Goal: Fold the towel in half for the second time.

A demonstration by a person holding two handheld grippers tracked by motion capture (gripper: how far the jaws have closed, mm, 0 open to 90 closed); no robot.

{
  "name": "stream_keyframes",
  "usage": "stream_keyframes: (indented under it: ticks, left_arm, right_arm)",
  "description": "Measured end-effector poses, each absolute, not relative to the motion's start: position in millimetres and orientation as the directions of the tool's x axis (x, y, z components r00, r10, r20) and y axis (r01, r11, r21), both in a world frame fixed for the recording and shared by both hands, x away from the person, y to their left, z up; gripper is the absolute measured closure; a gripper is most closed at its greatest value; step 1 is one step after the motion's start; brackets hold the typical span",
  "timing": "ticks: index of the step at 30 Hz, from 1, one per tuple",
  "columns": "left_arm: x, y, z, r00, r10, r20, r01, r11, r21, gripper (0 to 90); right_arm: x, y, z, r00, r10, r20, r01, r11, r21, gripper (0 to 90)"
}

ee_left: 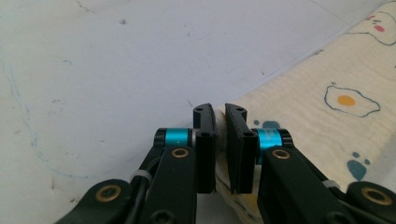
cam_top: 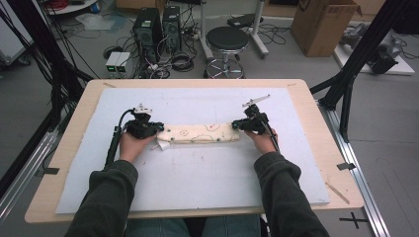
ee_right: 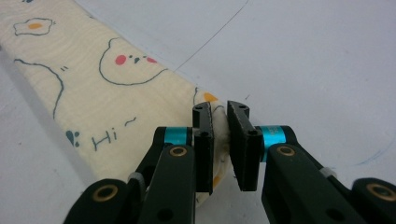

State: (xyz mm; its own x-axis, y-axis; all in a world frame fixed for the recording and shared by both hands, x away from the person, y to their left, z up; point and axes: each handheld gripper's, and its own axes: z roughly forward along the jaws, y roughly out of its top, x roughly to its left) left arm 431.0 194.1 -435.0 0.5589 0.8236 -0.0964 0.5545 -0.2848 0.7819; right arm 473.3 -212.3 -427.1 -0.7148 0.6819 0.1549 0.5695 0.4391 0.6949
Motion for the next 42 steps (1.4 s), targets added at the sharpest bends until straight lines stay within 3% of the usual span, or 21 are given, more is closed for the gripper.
stream_keyframes:
  ticks: [5, 10, 15, 42]
  left_arm:
    - [432.4, 194.1, -437.7, 0.567, 0.818, -0.095, 0.558, -0.296, 0.775, 79.0]
    - [432.4, 200.3, -435.9, 0.557, 0.822, -0.117, 0.566, -0.273, 0.778, 67.6]
    - [429.3, 205.2, -427.8, 0.549, 0.826, -0.129, 0.547, -0.238, 0.802, 62.5]
    - [406.6, 204.6, -403.5, 0.619, 0.773, -0.137, 0.490, -0.244, 0.837, 55.1]
  right_arm:
    - [474.6, -211.5, -430.5, -0.709, 0.688, 0.157, 0.580, 0.442, 0.684, 79.7]
    - [475.6, -214.5, -431.2, -0.701, 0.691, 0.177, 0.588, 0.418, 0.693, 71.7]
    - [472.5, -219.8, -424.1, -0.690, 0.695, 0.199, 0.589, 0.381, 0.713, 66.0]
    - [453.6, -221.3, -399.4, -0.702, 0.682, 0.203, 0.547, 0.334, 0.768, 46.1]
